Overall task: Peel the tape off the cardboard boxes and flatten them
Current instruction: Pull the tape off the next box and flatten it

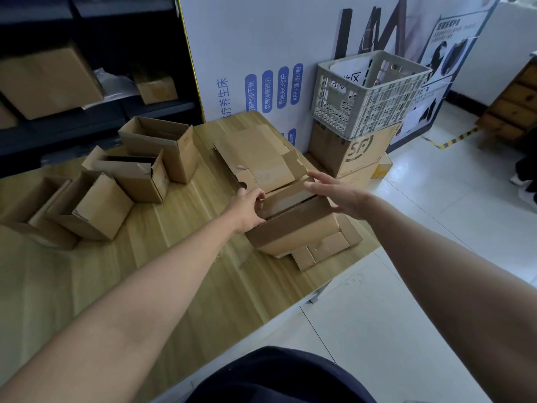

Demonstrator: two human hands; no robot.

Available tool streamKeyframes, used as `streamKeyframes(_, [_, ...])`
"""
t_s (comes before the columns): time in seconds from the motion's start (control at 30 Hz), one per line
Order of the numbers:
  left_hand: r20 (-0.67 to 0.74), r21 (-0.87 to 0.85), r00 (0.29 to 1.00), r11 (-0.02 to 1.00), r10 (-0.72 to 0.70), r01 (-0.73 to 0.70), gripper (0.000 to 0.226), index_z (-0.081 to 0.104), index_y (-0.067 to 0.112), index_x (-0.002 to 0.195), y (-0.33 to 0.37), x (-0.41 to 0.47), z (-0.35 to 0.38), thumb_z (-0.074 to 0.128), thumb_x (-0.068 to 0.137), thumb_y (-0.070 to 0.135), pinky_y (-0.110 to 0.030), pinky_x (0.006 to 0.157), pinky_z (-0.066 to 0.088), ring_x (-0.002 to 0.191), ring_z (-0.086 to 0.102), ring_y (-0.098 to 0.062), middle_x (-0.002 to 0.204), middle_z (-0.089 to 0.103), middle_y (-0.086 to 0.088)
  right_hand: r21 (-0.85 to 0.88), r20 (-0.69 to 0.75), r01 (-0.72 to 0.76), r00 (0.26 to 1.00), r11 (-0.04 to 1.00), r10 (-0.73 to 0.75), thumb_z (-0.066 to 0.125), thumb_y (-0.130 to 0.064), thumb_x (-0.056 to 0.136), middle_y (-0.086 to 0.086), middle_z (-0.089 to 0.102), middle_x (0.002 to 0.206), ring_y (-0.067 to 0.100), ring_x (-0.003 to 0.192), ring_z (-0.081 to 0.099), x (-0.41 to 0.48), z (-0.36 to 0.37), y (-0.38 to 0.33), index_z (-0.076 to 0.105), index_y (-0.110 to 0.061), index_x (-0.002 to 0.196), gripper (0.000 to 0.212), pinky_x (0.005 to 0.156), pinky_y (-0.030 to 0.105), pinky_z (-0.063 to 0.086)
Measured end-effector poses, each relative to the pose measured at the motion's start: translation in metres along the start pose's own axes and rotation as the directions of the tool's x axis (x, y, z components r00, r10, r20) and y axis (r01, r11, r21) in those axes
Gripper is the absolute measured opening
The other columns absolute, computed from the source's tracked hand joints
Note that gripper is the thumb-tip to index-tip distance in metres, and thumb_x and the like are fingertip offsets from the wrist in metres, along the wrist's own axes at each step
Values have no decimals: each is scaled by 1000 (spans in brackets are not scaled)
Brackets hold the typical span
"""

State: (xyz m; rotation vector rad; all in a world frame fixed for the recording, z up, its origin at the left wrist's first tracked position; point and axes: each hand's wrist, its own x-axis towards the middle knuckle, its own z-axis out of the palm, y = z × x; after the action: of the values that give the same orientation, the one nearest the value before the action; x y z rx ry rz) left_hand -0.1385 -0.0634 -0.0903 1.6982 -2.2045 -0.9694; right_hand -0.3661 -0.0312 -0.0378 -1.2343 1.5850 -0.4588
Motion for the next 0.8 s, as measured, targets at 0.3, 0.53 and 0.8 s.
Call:
streamKeyframes(0.3, [-30, -5, 996, 997, 79, -79, 31, 62, 16, 104, -5, -8, -6, 76, 79, 29, -32, 85, 50, 98, 59, -19, 107, 63, -2, 78, 45, -65, 997, 995, 61, 50, -1, 86, 3, 34, 144, 26, 117, 47, 1, -1, -13, 30, -35, 145, 71, 99, 41, 45])
streamKeyframes(0.53, [-63, 2, 988, 990, 141, -141, 20, 68, 3, 103, -5, -18, 0, 59, 93, 18, -40, 86, 49, 102, 62, -33, 105, 68, -17, 17, -1, -118, 993, 993, 118, 40, 3, 93, 0, 37, 141, 21, 124, 41, -1, 0, -16, 27, -24, 149, 63, 103, 33, 39])
streamKeyframes(0.8, [-318, 28, 938, 991, 134, -133, 17, 70, 20, 104, -4, -11, -8, 65, 88, 17, -30, 81, 51, 99, 62, -19, 111, 66, -1, -367, -386, -82, 920, 927, -71, 59, -34, 91, 10, 52, 136, 27, 120, 52, 8, 7, -27, 45, -12, 139, 55, 97, 37, 46])
